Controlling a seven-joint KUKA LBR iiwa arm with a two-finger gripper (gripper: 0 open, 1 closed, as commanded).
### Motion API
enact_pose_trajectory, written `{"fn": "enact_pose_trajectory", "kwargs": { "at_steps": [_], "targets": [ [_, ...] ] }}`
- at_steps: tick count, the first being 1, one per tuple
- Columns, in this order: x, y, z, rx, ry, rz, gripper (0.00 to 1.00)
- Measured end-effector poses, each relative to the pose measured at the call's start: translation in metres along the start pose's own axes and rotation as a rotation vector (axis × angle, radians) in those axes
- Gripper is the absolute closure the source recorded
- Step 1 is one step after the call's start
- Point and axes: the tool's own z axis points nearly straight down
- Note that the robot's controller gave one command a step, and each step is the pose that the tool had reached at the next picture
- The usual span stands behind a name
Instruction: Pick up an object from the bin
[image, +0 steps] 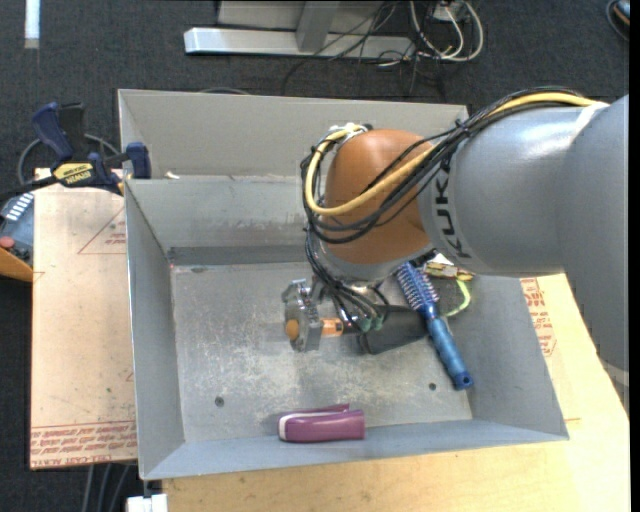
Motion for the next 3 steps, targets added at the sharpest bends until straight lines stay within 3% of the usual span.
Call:
{"fn": "enact_pose_trajectory", "kwargs": {
  "at_steps": [1,2,3],
  "targets": [
    [0.011,0.019,0.035,-0.001,-0.008,0.168,1.0],
    [0.001,0.023,-0.039,0.0,-0.003,0.138,1.0],
    [0.002,0.003,-0.077,0.0,-0.014,0.139,1.0]
  ]
}}
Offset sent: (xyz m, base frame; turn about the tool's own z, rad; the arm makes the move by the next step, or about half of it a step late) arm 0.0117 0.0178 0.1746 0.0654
